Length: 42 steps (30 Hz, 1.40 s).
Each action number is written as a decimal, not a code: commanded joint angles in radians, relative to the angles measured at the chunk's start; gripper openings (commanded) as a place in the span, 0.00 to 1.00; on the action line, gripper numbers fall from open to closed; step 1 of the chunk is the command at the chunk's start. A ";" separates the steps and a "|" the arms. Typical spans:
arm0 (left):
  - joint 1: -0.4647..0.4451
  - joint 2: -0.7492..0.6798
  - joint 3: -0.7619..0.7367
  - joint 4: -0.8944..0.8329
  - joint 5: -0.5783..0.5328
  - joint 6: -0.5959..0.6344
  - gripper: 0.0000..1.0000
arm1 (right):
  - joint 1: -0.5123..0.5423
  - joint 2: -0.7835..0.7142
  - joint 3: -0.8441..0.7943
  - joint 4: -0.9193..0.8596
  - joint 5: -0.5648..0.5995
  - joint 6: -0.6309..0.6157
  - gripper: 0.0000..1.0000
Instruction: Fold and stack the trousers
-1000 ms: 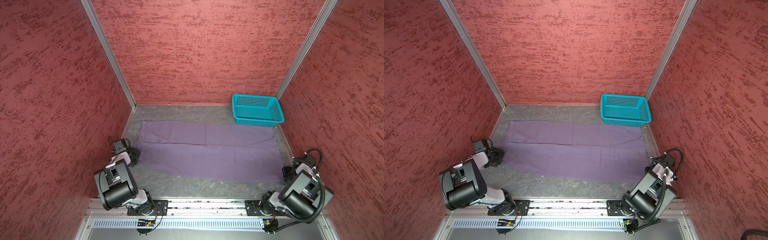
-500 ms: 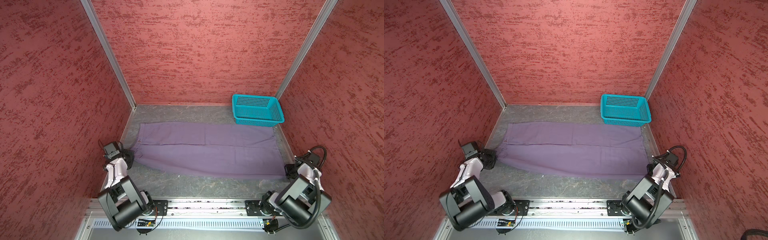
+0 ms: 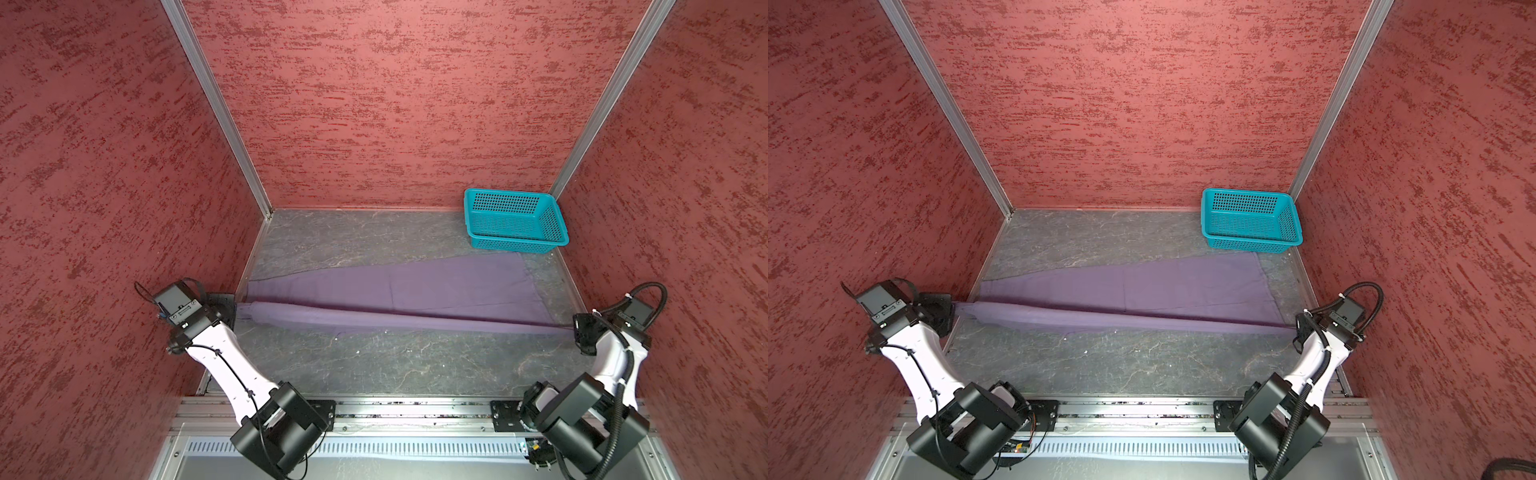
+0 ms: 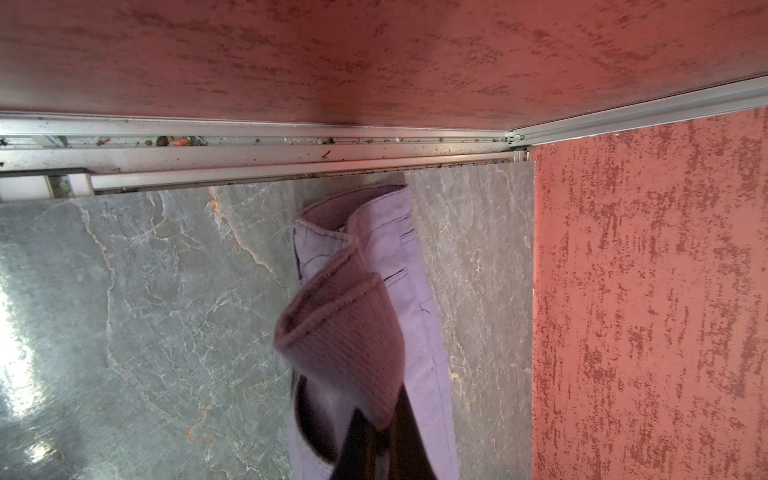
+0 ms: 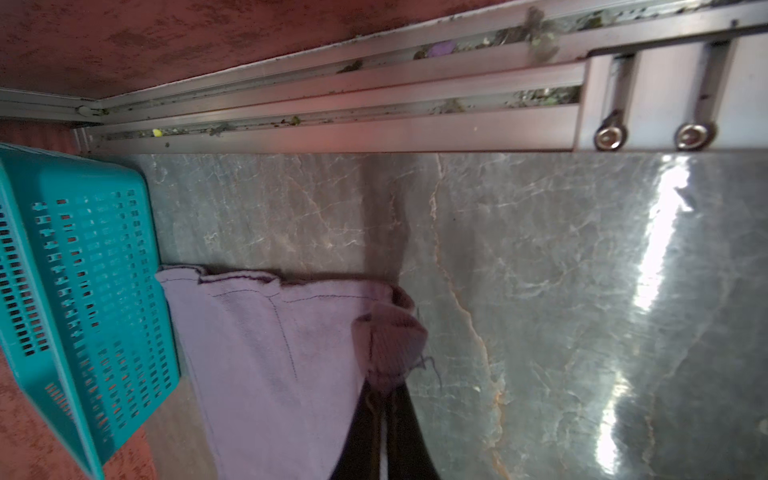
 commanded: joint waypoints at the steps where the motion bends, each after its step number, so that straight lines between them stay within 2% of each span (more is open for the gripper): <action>1: 0.007 0.033 0.060 0.109 -0.066 0.002 0.00 | 0.033 0.015 0.120 0.155 0.066 0.033 0.00; 7: -0.051 0.083 0.071 0.126 -0.110 -0.004 0.00 | 0.181 0.062 0.231 0.157 0.200 0.041 0.00; 12: -0.070 0.086 0.068 0.114 -0.131 0.001 0.00 | 0.243 0.110 0.277 0.158 0.236 0.047 0.00; 17: -0.054 0.050 0.076 0.067 -0.137 0.022 0.00 | 0.250 0.088 0.292 0.153 0.264 0.035 0.00; 30: 0.037 -0.047 0.078 -0.020 -0.072 0.054 0.00 | 0.249 -0.046 0.300 0.089 0.344 0.010 0.00; 42: 0.063 -0.084 0.051 -0.051 -0.110 0.074 0.00 | 0.245 -0.121 0.301 0.067 0.352 0.029 0.00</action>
